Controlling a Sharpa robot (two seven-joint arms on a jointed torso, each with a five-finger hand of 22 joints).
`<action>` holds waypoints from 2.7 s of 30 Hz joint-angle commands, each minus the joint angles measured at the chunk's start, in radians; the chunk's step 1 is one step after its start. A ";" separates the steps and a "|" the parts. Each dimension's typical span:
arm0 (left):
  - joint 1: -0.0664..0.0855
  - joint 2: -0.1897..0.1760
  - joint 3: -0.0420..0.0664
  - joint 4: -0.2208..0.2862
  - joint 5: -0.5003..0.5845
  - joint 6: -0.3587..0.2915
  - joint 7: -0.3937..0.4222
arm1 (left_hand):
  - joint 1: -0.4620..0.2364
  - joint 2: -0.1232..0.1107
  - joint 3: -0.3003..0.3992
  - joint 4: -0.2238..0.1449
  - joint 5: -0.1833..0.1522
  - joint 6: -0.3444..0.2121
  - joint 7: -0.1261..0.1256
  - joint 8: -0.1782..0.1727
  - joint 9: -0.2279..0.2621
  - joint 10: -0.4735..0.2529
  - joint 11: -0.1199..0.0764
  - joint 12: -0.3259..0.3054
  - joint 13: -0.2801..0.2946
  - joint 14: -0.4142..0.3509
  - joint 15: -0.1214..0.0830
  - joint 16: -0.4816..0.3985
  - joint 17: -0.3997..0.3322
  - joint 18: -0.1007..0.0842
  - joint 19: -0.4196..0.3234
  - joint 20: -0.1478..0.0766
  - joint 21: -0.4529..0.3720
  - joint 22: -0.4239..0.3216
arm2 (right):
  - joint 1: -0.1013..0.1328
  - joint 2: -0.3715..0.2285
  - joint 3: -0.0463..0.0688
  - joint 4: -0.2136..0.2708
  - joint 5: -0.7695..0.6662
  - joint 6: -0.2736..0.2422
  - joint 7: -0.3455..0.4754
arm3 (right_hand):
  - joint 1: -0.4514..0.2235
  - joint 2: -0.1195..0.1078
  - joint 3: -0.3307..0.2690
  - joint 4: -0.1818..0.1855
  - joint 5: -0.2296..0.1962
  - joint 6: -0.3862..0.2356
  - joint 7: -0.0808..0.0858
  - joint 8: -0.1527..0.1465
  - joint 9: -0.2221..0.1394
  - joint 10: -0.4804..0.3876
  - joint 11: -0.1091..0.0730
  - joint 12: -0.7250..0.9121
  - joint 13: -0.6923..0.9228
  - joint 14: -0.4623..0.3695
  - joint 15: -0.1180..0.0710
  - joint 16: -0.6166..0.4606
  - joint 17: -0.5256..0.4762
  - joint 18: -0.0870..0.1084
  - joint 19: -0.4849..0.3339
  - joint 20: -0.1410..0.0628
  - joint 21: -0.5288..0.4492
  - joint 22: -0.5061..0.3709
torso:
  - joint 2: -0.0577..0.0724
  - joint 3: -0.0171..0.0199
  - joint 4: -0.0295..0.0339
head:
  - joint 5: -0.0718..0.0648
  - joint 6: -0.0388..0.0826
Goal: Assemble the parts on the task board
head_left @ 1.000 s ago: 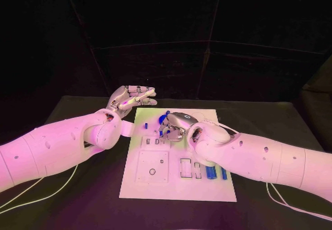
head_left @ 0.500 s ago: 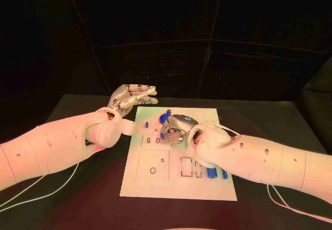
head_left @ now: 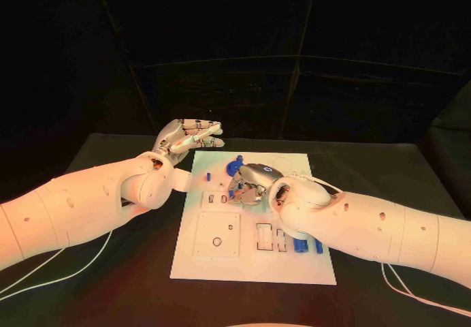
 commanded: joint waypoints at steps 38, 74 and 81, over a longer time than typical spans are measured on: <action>0.001 0.004 0.001 -0.004 0.002 0.013 0.002 | 0.002 0.008 -0.002 -0.006 0.002 0.005 -0.001 -0.002 0.000 0.003 -0.004 -0.002 -0.001 -0.002 0.000 -0.008 0.002 0.006 -0.002 0.003 -0.004 -0.002 | -0.004 0.003 -0.004 -0.006 -0.040 0.057 -0.037 | -0.034 -0.051 -0.001 -0.004 0.010 -0.039 0.012 -0.041 -0.002 -0.023 0.018 -0.030 0.032 0.069 0.009 -0.009 0.087 -0.012 -0.006 0.005 -0.011 -0.014 | 0.000 -0.0003 -0.0001 | -0.004 -0.008; 0.001 0.004 0.001 -0.010 0.002 0.015 -0.001 | 0.000 0.009 -0.002 -0.006 0.002 0.004 0.000 -0.003 0.000 0.003 -0.004 -0.003 -0.001 -0.002 0.000 -0.010 0.002 0.006 -0.002 0.003 -0.005 -0.003 | -0.006 -0.040 -0.004 0.068 0.004 -0.209 0.072 | -0.064 -0.101 -0.148 0.058 0.013 -0.195 0.044 -0.044 0.000 -0.073 0.048 -0.090 -0.030 0.069 0.036 -0.011 0.089 -0.009 -0.012 0.031 -0.020 -0.029 | -0.001 0.0002 -0.0014 | -0.008 -0.009; 0.001 -0.003 0.001 -0.013 -0.043 0.009 -0.048 | -0.008 0.011 0.001 -0.008 0.003 0.037 -0.022 0.007 0.003 0.067 -0.030 0.022 0.007 0.091 -0.030 0.033 0.035 0.007 0.062 -0.025 0.030 0.008 | 0.008 -0.123 -0.002 0.142 0.112 -0.239 0.268 | -0.039 -0.086 -0.159 0.057 0.025 -0.184 0.041 -0.034 0.003 -0.071 0.047 -0.083 -0.027 0.068 0.035 -0.011 0.089 -0.007 -0.017 0.031 -0.024 -0.037 | -0.002 0.0002 -0.0004 | -0.010 -0.007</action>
